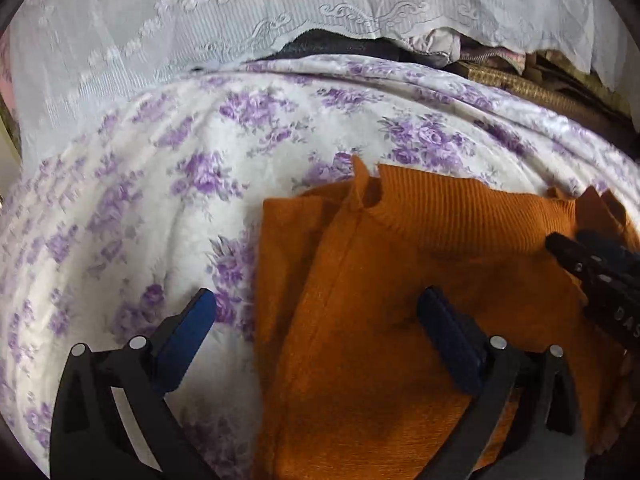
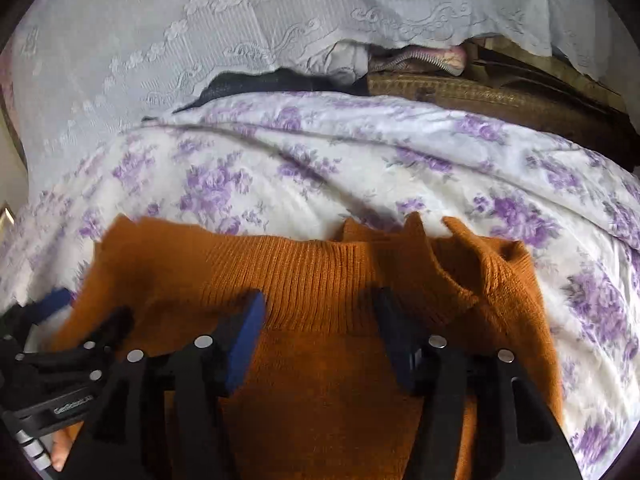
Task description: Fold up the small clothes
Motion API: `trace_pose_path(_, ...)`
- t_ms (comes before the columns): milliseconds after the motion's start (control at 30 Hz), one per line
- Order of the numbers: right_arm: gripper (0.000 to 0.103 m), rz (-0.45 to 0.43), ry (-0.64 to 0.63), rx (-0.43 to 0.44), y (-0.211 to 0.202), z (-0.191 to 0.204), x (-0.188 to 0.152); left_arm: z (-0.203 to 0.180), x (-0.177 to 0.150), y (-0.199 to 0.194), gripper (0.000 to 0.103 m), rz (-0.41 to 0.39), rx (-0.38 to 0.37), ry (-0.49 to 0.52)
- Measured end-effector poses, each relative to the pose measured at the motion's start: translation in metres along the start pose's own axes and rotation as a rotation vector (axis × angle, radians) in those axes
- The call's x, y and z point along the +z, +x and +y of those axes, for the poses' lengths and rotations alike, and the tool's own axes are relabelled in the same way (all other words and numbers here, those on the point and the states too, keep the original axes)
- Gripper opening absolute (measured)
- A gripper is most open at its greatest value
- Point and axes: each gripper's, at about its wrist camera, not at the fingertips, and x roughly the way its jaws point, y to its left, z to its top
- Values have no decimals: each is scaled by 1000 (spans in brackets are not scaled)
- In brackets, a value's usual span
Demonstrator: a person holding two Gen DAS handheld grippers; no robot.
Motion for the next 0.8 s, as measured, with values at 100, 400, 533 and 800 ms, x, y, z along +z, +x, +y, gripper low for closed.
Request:
trace_pose_path(100,58,-116,77,12,-27,-17,-8,7,-1,1,99,11,-44,-33)
trace_pose_path(400,73,-95,10,-20,-40,-13,-29,10,-8,1,99,4,-76,-42)
trace_pose_path(533,73,-246,34,-62,-75,-19,-41,13,-11,-5,99,-10,-86,-52)
trace_pose_path(800,94,-13,-64,-48,-59,-7,-66,19,-27,-26,99,-54,-60,-45)
